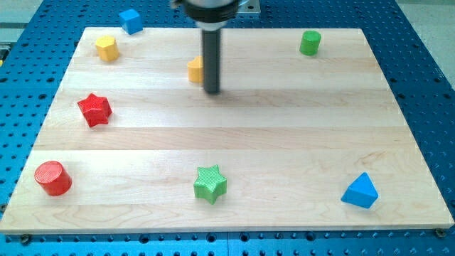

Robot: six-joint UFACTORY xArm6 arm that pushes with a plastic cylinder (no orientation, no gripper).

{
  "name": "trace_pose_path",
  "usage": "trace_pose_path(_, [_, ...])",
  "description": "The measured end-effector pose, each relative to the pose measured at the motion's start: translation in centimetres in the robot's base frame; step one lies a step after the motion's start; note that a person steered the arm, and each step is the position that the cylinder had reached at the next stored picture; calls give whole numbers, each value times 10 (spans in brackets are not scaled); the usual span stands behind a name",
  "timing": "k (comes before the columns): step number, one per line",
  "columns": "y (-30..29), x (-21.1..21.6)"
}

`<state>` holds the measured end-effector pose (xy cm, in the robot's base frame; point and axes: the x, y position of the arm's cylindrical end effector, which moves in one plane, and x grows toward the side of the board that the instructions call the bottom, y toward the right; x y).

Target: Move the yellow heart to the top center

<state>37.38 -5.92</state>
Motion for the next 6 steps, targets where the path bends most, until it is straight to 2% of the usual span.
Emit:
trace_pose_path(1, [-24,-27])
trace_pose_path(2, [17,-54])
trace_pose_path(3, [21,-8])
trace_pose_path(5, [41,-95])
trace_pose_path(6, [5,-103])
